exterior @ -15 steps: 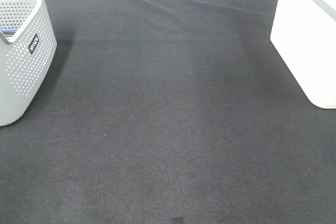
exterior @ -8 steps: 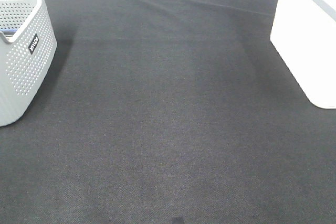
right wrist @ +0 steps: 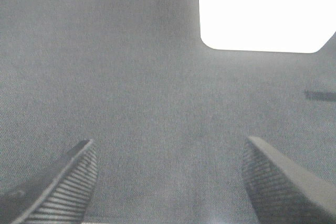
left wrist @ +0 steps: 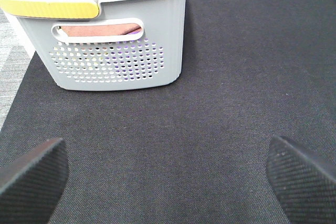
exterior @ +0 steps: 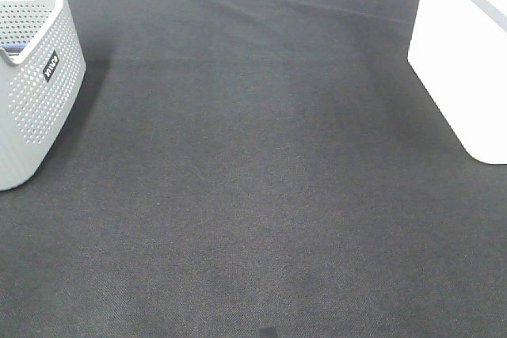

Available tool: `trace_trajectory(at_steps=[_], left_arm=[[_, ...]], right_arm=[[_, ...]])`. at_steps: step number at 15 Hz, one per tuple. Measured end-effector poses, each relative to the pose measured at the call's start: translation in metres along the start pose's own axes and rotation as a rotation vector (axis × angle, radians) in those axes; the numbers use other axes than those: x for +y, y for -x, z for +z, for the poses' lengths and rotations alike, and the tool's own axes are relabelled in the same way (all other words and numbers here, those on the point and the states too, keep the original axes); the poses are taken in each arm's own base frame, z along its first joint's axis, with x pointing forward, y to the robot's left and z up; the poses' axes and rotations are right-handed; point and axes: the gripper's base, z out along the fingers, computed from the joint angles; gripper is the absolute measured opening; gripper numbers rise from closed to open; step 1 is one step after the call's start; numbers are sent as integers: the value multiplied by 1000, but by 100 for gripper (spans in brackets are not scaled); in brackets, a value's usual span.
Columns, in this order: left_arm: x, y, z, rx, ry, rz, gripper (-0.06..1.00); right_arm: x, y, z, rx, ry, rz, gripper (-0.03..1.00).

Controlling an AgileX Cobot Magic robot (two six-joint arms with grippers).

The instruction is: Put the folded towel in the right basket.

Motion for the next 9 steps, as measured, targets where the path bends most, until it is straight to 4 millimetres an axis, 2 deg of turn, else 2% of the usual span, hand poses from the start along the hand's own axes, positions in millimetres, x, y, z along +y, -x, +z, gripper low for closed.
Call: trace_trajectory(at_steps=[9], left_arm=[[0, 0, 0, 0, 0, 0, 97]], right_arm=[[0, 0, 0, 0, 0, 0, 73]])
